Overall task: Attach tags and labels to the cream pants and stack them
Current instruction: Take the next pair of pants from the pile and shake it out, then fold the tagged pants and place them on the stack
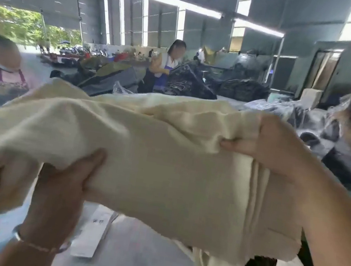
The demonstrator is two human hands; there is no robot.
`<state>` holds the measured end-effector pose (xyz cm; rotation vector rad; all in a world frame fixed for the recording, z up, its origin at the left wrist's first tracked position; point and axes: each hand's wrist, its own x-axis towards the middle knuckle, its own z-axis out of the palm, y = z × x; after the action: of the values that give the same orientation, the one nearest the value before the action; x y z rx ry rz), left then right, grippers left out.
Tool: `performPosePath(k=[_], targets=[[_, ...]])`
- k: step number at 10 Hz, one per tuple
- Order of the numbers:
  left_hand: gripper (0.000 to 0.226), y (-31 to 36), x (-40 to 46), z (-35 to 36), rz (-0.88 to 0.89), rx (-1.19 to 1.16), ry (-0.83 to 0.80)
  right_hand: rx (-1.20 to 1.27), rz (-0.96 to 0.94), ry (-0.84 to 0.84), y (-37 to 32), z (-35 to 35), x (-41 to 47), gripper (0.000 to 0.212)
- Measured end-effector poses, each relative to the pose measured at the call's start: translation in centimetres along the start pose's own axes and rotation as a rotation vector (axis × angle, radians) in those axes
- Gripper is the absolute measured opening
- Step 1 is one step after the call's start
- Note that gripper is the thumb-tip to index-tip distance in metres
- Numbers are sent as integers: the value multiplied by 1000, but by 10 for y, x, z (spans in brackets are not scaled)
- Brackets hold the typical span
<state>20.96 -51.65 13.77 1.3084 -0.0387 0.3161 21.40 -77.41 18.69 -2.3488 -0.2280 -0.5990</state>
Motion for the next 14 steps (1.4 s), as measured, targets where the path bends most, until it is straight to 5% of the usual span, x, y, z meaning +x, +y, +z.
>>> performPosePath(k=[1, 3, 5, 6, 8, 9, 10, 12, 14], targets=[[26, -10, 56, 51, 157, -163, -153, 18, 69, 194, 34, -66, 17, 27], [38, -81, 169, 144, -77, -341, -298, 30, 259, 332, 134, -76, 70, 33], [26, -221, 176, 126, -646, -13, -14, -571, 467, -202, 215, 8, 81, 77], [19, -240, 161, 122, -651, 51, 37, -617, 318, -226, 211, 26, 82, 67], [13, -222, 114, 95, -630, 172, -71, -103, -20, -273, 144, 81, 62, 29], [13, -218, 73, 46, -691, 149, -124, 39, -110, -447, 107, 126, 36, 11], [9, -213, 32, -23, -740, 108, -13, 71, -147, -658, 77, 182, 11, 23], [15, -177, -34, -197, -637, 186, 372, 159, -185, -1030, -15, 315, -39, 26], [16, -117, -86, -384, -354, 499, 807, 208, -260, -1188, -139, 431, -84, 28]])
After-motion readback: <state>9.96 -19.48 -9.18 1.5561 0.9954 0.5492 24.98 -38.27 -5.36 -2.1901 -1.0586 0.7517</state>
